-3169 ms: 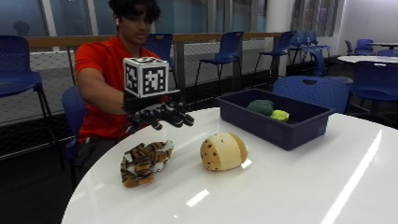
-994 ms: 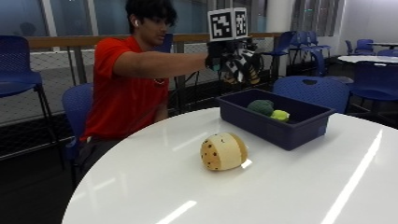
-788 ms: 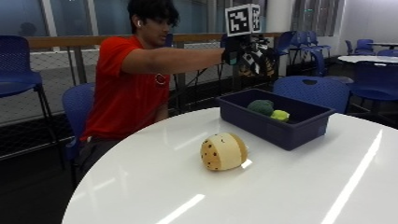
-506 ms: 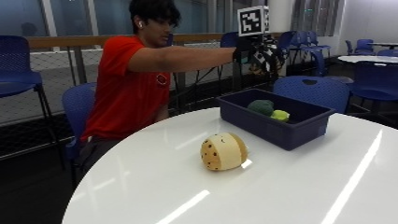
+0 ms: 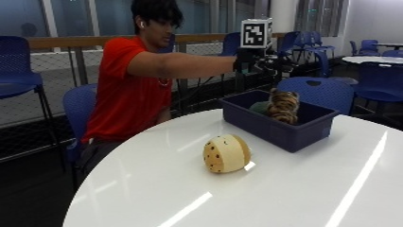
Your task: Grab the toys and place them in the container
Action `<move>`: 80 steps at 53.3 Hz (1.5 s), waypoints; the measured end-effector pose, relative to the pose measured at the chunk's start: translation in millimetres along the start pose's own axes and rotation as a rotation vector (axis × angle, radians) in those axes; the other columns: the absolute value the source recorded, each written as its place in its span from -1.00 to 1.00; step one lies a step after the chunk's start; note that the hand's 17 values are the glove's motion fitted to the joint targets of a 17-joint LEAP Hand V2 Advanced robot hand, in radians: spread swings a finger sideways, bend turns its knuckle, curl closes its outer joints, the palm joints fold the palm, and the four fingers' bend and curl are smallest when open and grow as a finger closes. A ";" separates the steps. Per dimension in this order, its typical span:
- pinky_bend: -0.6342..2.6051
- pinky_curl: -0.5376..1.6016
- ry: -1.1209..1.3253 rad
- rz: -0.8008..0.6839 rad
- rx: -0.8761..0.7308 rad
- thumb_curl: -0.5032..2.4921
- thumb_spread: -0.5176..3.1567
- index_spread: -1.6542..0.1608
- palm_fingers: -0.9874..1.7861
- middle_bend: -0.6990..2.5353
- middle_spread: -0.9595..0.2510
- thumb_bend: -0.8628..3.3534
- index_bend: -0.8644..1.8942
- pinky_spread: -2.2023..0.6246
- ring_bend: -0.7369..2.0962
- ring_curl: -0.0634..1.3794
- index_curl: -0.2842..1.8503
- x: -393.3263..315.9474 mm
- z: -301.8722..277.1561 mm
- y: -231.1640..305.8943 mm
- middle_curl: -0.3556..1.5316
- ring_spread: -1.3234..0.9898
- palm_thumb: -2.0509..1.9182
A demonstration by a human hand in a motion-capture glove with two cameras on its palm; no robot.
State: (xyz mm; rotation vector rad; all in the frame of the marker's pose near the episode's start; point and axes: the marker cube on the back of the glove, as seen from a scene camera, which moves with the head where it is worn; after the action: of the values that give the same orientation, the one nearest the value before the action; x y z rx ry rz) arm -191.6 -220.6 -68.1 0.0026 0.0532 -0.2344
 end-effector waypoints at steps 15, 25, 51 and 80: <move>-0.01 -0.19 0.008 0.089 0.006 -0.40 -0.14 0.41 -0.37 -0.48 0.37 -0.62 -0.26 0.61 -0.33 -0.52 -0.29 78.3 8.4 21.2 -0.14 0.17 0.00; -0.02 -0.20 0.018 0.183 0.012 -0.44 -0.15 0.41 -0.38 -0.48 0.41 -0.62 -0.26 0.63 -0.35 -0.52 -0.33 135.4 17.7 32.6 -0.20 0.18 0.00; -0.01 -0.19 0.043 0.379 -0.077 -0.51 -0.21 0.43 -0.43 -0.49 0.45 -0.63 -0.28 0.65 -0.37 -0.56 -0.44 242.5 83.4 51.3 -0.31 0.19 -0.02; 0.13 -0.14 0.023 0.400 -0.237 -0.52 -0.22 0.42 -0.41 -0.49 0.47 -0.63 -0.28 0.66 -0.37 -0.62 -0.49 260.7 147.7 44.0 -0.38 0.19 -0.01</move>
State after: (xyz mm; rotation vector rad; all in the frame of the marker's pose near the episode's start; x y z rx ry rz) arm 79.6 -239.6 65.4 -0.2180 0.1014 0.1732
